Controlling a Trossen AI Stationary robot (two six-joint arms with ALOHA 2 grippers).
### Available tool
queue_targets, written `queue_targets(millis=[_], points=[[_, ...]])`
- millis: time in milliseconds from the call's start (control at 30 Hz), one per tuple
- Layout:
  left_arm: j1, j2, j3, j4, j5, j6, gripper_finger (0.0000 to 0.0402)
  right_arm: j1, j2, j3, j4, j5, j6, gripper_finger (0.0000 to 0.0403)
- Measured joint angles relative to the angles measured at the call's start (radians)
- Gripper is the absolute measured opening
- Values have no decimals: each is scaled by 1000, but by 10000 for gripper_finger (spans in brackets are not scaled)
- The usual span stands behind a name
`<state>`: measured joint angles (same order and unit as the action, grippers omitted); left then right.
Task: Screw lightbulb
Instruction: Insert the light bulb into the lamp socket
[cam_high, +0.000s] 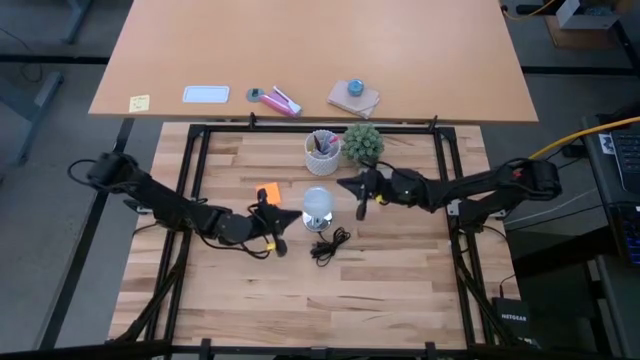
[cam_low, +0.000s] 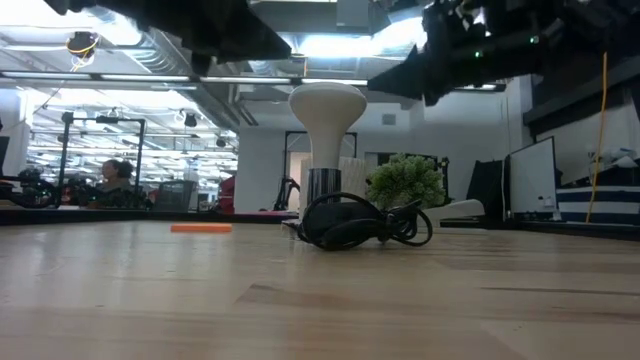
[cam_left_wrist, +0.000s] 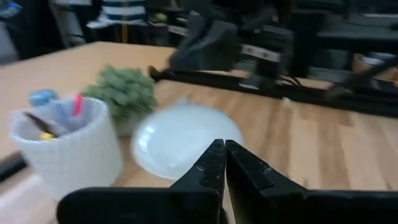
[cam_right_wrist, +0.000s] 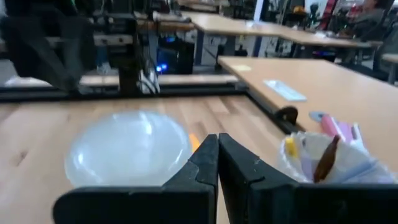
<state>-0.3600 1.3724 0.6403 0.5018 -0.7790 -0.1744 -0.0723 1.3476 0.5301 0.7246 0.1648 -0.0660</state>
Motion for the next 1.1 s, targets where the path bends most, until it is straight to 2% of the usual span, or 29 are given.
queue_targets(millis=[67,267,700,933,1100], points=[[0,22,0,2,31,-10,5,0,23,0,0,-1,0,12],[15,74,0,3,36,-27,5,1,73,-1,14,-61,10,12],[102,83,0,-18,35,-32,5,1,77,-1,9,-213,96,12],[139,85,0,-62,4,-32,5,1,77,-1,11,-283,126,12],[158,85,0,-72,-35,-34,5,1,77,-1,35,-288,126,12]])
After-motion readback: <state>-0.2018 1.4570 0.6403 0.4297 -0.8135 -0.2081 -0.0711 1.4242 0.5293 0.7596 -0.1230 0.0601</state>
